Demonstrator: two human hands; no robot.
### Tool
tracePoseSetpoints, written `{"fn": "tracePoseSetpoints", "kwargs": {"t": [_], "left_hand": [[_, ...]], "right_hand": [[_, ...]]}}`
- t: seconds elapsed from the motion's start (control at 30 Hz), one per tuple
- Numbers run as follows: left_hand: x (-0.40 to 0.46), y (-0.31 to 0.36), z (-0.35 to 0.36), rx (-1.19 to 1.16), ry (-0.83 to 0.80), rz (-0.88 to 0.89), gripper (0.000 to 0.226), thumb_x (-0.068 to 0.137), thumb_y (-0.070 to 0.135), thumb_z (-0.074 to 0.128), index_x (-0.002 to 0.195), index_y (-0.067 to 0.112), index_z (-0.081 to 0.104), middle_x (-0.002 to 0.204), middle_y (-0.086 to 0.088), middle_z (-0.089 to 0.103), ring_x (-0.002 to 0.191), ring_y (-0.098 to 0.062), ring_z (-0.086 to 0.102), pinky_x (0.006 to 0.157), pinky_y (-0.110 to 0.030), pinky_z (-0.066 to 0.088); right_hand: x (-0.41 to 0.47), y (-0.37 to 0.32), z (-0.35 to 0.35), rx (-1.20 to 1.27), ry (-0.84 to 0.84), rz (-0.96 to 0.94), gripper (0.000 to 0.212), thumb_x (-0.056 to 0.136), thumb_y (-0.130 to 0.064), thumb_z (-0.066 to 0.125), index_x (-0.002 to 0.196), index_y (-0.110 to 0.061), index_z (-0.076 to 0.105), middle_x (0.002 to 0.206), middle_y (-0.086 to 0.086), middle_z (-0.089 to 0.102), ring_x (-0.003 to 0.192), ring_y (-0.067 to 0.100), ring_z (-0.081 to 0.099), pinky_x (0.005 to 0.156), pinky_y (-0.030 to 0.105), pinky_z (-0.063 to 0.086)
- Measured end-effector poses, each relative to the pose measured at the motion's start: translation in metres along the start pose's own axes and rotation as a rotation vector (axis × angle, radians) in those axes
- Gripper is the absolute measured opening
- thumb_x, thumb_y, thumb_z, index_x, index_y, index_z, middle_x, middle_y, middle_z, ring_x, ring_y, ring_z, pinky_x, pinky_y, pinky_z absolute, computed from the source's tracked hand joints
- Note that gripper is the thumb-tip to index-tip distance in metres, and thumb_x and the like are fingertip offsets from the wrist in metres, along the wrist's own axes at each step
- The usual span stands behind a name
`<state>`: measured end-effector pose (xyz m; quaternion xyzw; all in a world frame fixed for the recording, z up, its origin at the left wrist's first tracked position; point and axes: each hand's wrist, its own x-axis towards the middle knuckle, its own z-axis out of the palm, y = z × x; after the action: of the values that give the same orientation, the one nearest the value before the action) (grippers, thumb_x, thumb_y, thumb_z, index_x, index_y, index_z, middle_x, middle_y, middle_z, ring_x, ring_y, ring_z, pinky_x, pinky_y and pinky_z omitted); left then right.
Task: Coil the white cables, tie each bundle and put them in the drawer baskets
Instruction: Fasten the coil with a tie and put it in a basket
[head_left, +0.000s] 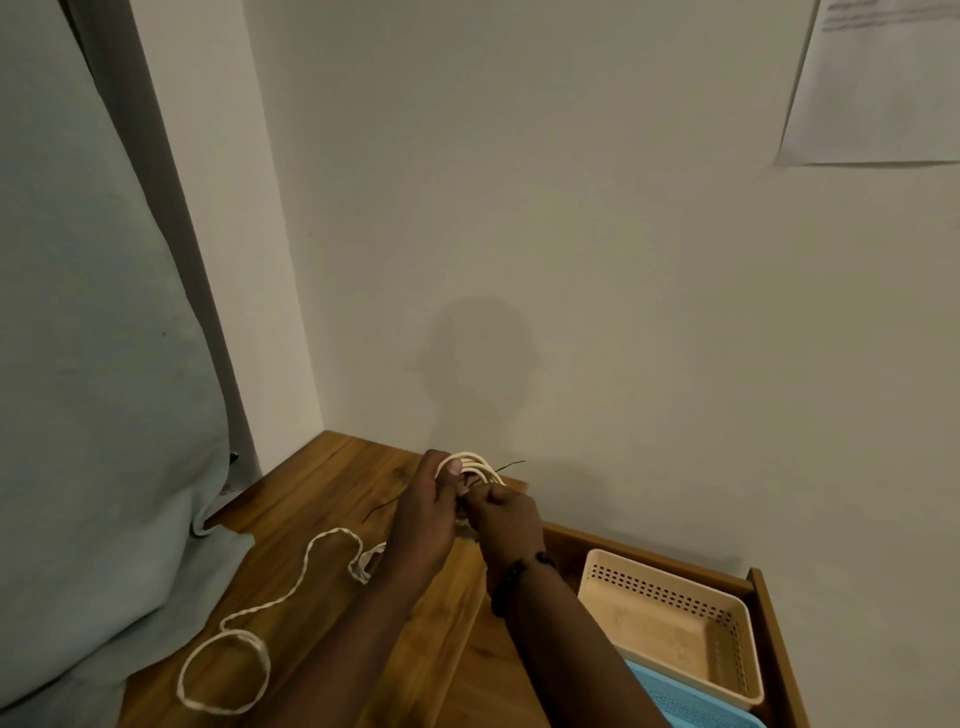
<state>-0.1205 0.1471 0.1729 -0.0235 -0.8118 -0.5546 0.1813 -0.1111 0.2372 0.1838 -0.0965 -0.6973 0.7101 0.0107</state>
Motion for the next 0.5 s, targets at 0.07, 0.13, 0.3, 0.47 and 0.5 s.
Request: {"fn": "tracePoseSetpoints", "kwargs": {"t": [0.07, 0.13, 0.3, 0.47, 0.5], "left_hand": [[0.004, 0.000, -0.002, -0.021, 0.014, -0.022, 0.029, 0.102, 0.033, 0.039, 0.121, 0.019, 0.054, 0.111, 0.001, 0.063, 0.093, -0.007, 0.061, 0.061, -0.009, 0.046], [0.007, -0.003, -0.005, -0.057, 0.033, -0.055, 0.029, 0.102, 0.033, 0.039, 0.122, 0.019, 0.054, 0.113, 0.000, 0.063, 0.095, -0.011, 0.061, 0.065, -0.015, 0.046], [0.007, -0.010, -0.001, -0.073, 0.093, -0.070, 0.031, 0.101, 0.033, 0.042, 0.125, 0.018, 0.054, 0.117, -0.002, 0.063, 0.098, -0.015, 0.061, 0.066, -0.017, 0.046], [0.014, -0.008, -0.005, -0.060, 0.130, -0.048, 0.034, 0.100, 0.035, 0.043, 0.128, 0.017, 0.051, 0.116, 0.001, 0.061, 0.100, -0.016, 0.060, 0.063, -0.016, 0.045], [0.015, -0.009, -0.006, -0.056, 0.129, -0.033, 0.032, 0.100, 0.034, 0.043, 0.126, 0.018, 0.051, 0.113, 0.002, 0.061, 0.098, -0.014, 0.060, 0.061, -0.015, 0.044]], "right_hand": [[-0.001, 0.003, 0.003, -0.221, 0.005, -0.138, 0.022, 0.094, -0.027, 0.058, 0.081, -0.020, 0.074, 0.084, -0.002, 0.072, 0.080, 0.014, 0.066, 0.076, 0.036, 0.058], [-0.003, 0.002, 0.002, -0.259, -0.073, -0.167, 0.024, 0.097, -0.027, 0.054, 0.089, -0.017, 0.074, 0.089, -0.002, 0.072, 0.085, 0.014, 0.066, 0.079, 0.033, 0.057], [-0.008, -0.005, -0.011, -0.124, -0.155, -0.050, 0.030, 0.098, -0.020, 0.051, 0.088, 0.001, 0.070, 0.066, 0.002, 0.058, 0.052, 0.009, 0.046, 0.047, 0.018, 0.037], [-0.018, -0.003, -0.023, -0.317, -0.162, -0.152, 0.035, 0.100, -0.029, 0.048, 0.086, -0.007, 0.070, 0.065, 0.001, 0.068, 0.043, 0.005, 0.054, 0.044, 0.011, 0.040], [-0.020, -0.003, -0.025, -0.329, -0.171, -0.170, 0.032, 0.100, -0.031, 0.049, 0.088, -0.010, 0.069, 0.067, -0.001, 0.069, 0.044, 0.005, 0.057, 0.045, 0.011, 0.041]]}}
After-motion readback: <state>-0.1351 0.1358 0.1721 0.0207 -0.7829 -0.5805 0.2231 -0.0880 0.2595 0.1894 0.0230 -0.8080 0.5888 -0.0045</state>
